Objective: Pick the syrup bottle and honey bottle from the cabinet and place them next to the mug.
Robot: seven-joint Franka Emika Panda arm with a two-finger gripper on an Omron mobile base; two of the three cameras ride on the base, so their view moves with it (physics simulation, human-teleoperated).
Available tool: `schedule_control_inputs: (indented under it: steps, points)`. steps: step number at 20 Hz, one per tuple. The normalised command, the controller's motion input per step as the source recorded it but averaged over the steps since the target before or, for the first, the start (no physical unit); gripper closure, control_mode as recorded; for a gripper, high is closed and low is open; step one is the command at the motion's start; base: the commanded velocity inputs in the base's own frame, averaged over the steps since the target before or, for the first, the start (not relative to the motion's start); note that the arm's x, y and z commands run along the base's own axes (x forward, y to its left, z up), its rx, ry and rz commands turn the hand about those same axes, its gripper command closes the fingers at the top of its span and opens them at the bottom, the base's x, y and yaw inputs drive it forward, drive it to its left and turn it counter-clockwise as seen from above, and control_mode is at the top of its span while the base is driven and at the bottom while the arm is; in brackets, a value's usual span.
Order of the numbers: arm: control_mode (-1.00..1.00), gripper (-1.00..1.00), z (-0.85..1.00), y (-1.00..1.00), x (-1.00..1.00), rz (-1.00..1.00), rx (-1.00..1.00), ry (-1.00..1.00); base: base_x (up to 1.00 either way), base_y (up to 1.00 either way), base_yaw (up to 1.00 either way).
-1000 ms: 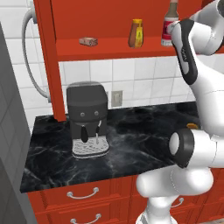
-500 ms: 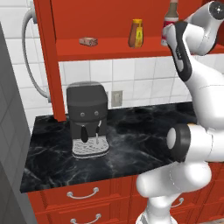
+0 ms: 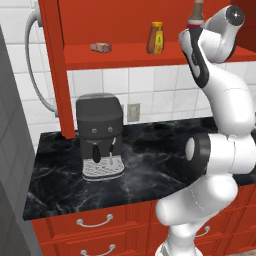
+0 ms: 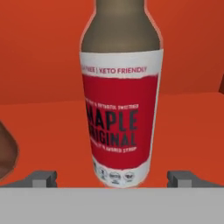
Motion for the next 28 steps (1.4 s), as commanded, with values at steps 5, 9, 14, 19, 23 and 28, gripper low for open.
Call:
schedule_control_inputs:
  steps: [5,9,14,19,23,28]
  points:
    - [-1.0,-1.0,0.0,-0.04,0.22,0.0,0.0,0.0,0.0,0.0,0.0]
    - [-1.0,-1.0,0.0,-0.16,0.17,0.0,0.0,0.0,0.0,0.0,0.0]
    - [-1.0,-1.0,0.0,-0.04,0.19,0.0,0.0,0.0,0.0,0.0,0.0]
    - [-1.0,-1.0,0.0,0.0,0.15,0.0,0.0,0.0,0.0,0.0,0.0]
    - [-1.0,-1.0,-0.01,0.0,0.02,0.0,0.0,0.0,0.0,0.0,0.0]
    - [-1.0,-1.0,-0.01,0.0,0.01,0.0,0.0,0.0,0.0,0.0,0.0]
